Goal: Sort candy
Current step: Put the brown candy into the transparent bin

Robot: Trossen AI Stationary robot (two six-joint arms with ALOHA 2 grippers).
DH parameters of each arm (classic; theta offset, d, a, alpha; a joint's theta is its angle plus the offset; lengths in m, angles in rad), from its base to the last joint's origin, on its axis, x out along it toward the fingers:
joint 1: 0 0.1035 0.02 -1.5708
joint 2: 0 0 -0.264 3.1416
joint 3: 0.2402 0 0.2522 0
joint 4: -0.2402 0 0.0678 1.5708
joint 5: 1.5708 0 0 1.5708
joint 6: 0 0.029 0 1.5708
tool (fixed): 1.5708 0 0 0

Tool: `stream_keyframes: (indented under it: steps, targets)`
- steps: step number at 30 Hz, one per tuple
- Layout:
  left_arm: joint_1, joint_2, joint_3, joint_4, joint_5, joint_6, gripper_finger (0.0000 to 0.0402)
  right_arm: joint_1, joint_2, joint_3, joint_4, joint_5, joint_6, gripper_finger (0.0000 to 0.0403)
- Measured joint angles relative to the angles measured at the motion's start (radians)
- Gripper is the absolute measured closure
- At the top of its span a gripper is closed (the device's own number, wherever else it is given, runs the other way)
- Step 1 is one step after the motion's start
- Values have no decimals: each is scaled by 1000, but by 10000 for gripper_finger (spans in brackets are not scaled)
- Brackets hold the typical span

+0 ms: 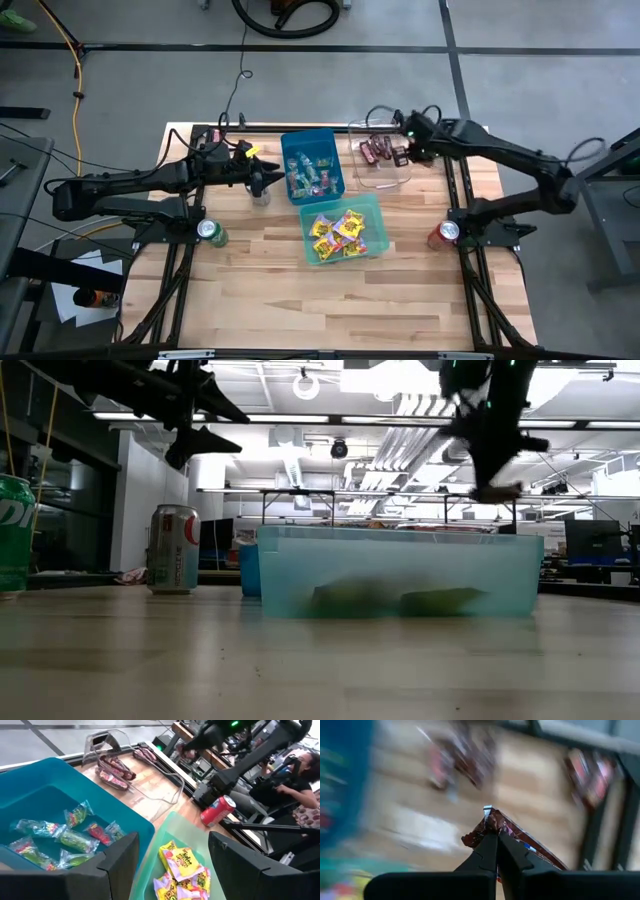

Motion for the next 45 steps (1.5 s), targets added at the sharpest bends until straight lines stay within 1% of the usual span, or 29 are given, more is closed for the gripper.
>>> stream_keyframes:
  steps: [3,5,10,13,15,20,26,28,31,34,37,41,45]
  targets:
    - [0,0,0,1,-26,0,178,16,-68,16,158,-10,-88,403]
    - [0,0,0,5,-35,0,178,20,-103,17,287,-42,-145,403]
    - [0,0,0,16,-35,1,178,18,-143,17,583,-209,-300,403]
    - [0,0,0,16,-35,2,178,19,-141,17,680,-286,-379,403]
    - [0,0,0,16,-35,2,178,19,-134,17,698,-312,-386,403]
    - [0,0,0,15,-35,2,178,19,-103,17,648,-314,-385,403]
    - [0,0,0,16,-36,3,178,31,-21,17,574,-315,-401,403]
    - [0,0,0,15,-36,3,178,44,12,7,580,-316,-424,403]
    - [0,0,0,15,-39,3,178,57,43,-81,681,-320,-417,403]
    - [0,0,0,15,-44,3,178,52,59,-214,805,-325,-365,403]
    - [0,0,0,15,-47,3,178,36,63,-315,880,-328,-303,403]
    - [0,0,0,14,-47,3,178,22,62,-376,894,-308,-206,403]
    - [0,0,0,14,-47,2,178,16,62,-388,889,-305,-174,400]
